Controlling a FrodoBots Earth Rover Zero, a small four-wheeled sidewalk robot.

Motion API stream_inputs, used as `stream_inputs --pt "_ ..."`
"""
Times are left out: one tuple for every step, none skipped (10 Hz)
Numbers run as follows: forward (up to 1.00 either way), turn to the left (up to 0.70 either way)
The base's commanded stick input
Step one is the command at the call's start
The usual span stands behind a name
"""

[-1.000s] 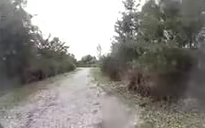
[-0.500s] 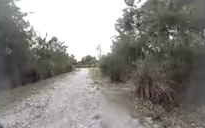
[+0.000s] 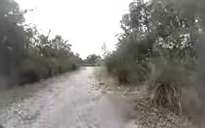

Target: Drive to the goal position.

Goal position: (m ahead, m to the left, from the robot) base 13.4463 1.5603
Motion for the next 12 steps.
stream_inputs --pt "0.7 0.0" --pt "0.7 0.0" --pt "0.7 0.0" --pt "0.7 0.0" --pt "0.7 0.0" --pt "0.7 0.0" --pt "0.7 0.0" --pt "0.7 0.0" --pt "0.7 0.0" --pt "0.7 0.0" --pt "0.7 0.0" --pt "0.7 0.0"
